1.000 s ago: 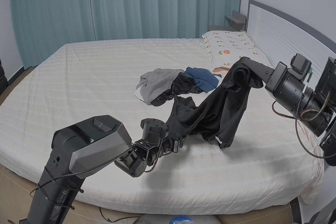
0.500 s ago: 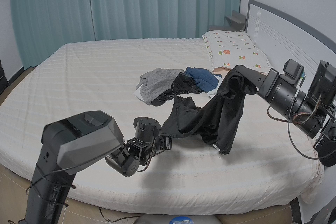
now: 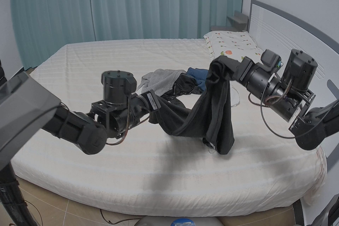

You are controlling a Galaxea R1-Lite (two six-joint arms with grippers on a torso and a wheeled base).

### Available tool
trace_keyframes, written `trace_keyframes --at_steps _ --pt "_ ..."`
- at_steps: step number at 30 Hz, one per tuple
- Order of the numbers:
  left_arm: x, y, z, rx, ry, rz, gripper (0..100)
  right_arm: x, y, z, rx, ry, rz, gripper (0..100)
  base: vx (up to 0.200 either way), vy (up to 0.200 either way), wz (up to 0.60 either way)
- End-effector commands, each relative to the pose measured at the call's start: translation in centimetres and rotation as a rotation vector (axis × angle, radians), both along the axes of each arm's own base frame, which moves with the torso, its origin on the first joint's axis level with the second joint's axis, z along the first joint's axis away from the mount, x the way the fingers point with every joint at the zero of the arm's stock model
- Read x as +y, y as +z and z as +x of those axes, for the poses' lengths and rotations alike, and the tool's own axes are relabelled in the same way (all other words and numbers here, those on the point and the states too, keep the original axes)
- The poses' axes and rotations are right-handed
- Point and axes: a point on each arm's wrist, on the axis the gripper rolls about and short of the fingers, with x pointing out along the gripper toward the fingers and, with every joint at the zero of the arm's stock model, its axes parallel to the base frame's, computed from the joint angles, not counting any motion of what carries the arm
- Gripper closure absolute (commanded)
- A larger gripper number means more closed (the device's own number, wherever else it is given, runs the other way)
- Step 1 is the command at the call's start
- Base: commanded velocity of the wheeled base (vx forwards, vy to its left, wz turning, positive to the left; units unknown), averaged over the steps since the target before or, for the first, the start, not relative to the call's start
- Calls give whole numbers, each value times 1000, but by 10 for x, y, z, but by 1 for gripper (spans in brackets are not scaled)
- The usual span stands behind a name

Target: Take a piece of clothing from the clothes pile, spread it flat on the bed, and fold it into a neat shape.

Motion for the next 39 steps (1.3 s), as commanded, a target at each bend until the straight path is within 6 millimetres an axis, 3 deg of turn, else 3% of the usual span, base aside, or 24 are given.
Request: trace_keyframes --at_steps 1,7,10,13,15,17,23,29,39 --pt "25 47 -27 -55 37 -129 100 2 0 16 -7 -36 21 100 0 0 0" --pt "31 -5 -42 118 10 -125 100 -5 -76 1 242 -26 -15 100 0 0 0" --pt "32 -29 -44 167 10 -141 100 -6 -96 3 295 -33 26 100 0 0 0" --pt "34 -41 -46 173 17 -186 100 -10 -119 -3 381 -44 34 100 0 0 0" --pt "34 -42 -47 172 17 -187 100 -11 -122 -3 392 -47 33 100 0 0 0" --pt "39 -55 -56 195 15 -159 100 -14 -144 0 442 -65 34 100 0 0 0" --pt "48 -85 -66 317 13 -139 100 -18 -152 5 458 -96 28 100 0 0 0" --pt "48 -85 -65 333 18 -189 100 -20 -152 1 466 -113 25 100 -200 0 0" --pt "42 -92 -66 291 -16 -153 100 -21 -158 1 479 -143 13 100 0 0 0"
